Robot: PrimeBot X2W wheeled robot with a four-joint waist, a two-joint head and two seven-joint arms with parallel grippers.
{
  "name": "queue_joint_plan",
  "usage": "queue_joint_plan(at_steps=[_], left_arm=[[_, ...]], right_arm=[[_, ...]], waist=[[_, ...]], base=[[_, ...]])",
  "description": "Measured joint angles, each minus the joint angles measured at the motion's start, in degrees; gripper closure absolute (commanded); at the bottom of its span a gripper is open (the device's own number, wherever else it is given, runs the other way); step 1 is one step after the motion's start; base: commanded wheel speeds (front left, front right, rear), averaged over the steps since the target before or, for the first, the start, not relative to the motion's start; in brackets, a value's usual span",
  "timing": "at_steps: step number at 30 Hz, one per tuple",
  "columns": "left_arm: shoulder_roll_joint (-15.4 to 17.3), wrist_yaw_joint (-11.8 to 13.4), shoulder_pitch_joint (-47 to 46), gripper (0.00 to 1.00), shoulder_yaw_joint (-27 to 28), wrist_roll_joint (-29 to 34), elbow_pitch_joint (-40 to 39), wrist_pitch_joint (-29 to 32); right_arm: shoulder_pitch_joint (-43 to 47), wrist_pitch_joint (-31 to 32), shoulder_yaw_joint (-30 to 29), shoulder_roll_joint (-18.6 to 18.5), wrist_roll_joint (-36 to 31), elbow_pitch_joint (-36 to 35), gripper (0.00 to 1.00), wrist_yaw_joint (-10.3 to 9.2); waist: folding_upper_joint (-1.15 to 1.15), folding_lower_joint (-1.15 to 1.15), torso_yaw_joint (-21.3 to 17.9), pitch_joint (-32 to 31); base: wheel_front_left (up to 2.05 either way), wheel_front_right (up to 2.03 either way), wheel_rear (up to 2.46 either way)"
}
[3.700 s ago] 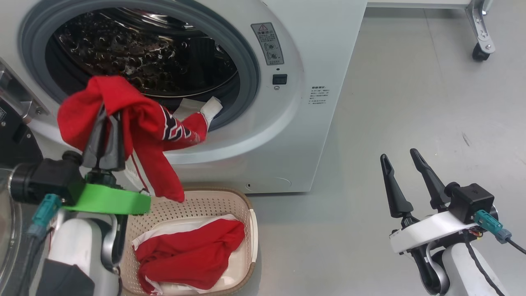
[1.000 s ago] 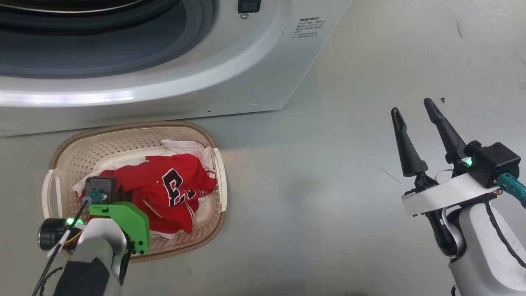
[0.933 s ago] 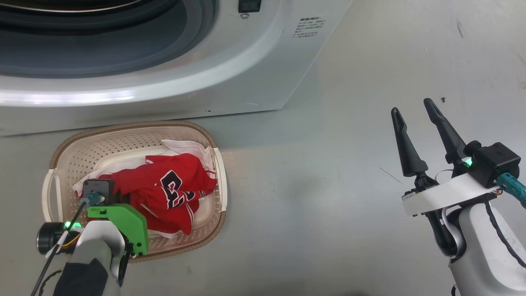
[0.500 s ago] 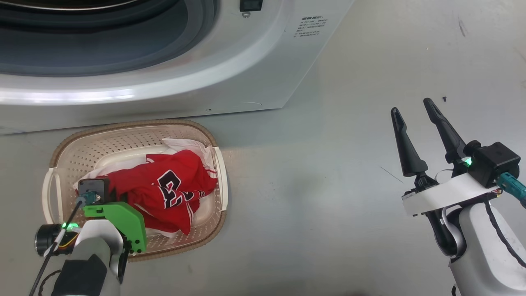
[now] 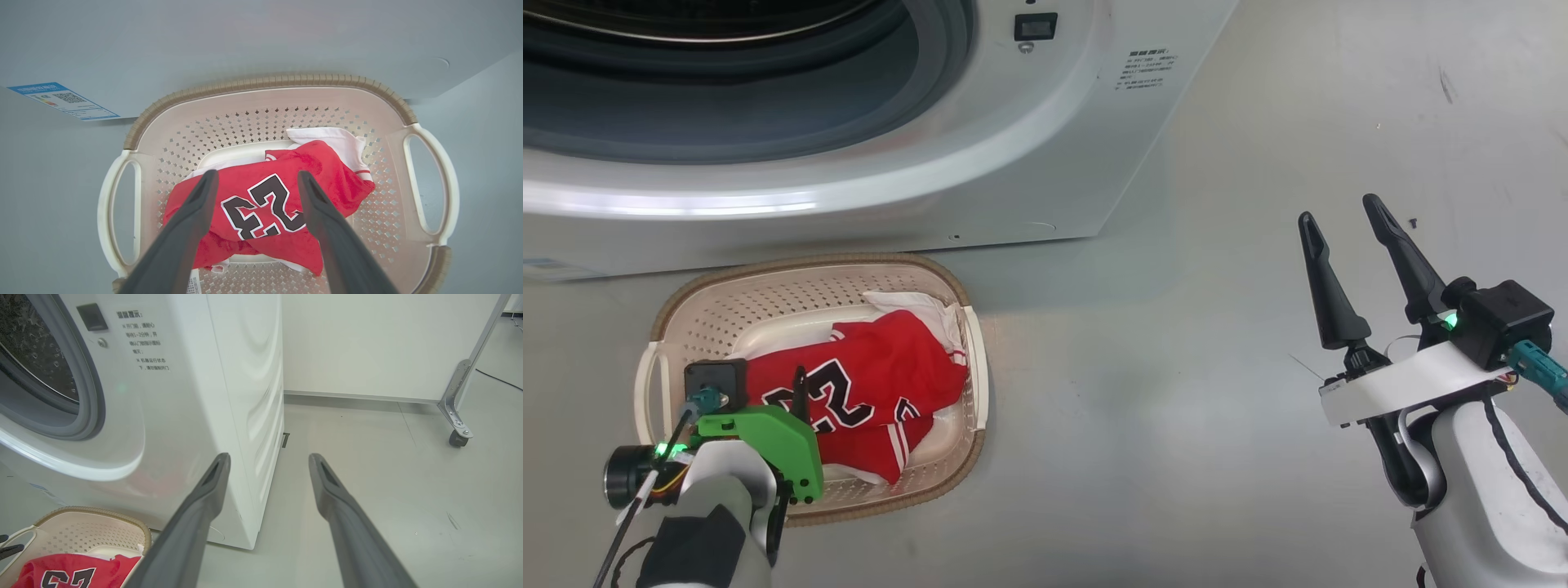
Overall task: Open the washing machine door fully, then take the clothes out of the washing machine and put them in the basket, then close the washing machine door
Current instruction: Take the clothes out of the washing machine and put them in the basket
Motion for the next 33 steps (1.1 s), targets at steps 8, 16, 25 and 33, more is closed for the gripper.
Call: queue_joint_plan(at_steps=[8,16,25,33], left_arm=[[-0.5,-1.6,-0.9,0.00,-0.1,-0.5,-1.7,-5.5],[-0.7,-3.0,-1.0,0.00,-0.6,-0.5,-5.6,-6.5],[-0.9,-3.7,-0.7,0.00,-0.9,-0.4,-16.5,-6.7],[-1.0,-4.0,4.4,0.00,-1.1,0.4,-26.3,-6.7]], right_arm=[[0.1,0.0,-0.5,0.5,0.0,0.7,0.00,0.00],[1.0,0.0,-0.7,1.7,0.0,1.5,0.00,0.00],[3.3,0.0,-2.2,2.1,0.0,2.5,0.00,0.00],[5.7,0.0,-3.6,2.1,-0.1,2.9,0.00,0.00]], waist=[[0.00,0.00,1.6,-3.4],[0.00,0.00,3.4,-7.2],[0.00,0.00,5.1,-11.7],[0.00,0.00,6.3,-15.5]], base=[[0.00,0.00,0.00],[0.00,0.00,0.00],[0.00,0.00,0.00],[0.00,0.00,0.00]])
